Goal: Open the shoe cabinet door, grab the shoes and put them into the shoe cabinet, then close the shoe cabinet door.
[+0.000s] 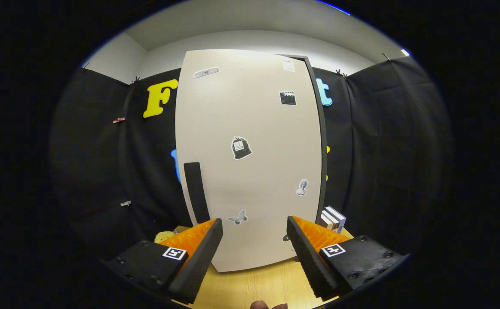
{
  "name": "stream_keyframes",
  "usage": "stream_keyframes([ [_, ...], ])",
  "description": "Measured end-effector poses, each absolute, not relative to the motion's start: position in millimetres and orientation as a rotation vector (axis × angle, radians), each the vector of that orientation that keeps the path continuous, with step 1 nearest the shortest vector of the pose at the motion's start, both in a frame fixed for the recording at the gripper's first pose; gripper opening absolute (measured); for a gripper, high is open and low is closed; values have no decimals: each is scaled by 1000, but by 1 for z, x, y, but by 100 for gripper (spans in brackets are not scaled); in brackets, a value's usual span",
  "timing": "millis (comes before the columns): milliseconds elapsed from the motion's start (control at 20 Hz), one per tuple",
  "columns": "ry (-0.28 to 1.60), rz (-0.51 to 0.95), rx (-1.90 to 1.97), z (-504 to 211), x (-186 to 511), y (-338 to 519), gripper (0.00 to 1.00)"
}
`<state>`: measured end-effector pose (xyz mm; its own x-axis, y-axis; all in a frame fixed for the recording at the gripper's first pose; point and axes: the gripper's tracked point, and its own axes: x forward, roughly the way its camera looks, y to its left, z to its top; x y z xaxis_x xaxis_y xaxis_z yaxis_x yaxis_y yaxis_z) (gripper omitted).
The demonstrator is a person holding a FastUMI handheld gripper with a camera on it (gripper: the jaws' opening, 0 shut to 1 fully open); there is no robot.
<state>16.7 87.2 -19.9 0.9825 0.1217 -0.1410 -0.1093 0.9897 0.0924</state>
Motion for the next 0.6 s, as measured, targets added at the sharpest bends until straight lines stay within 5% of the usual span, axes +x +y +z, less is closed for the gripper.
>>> stream_keyframes([
  [600,145,118,85,-21,18,85,98],
])
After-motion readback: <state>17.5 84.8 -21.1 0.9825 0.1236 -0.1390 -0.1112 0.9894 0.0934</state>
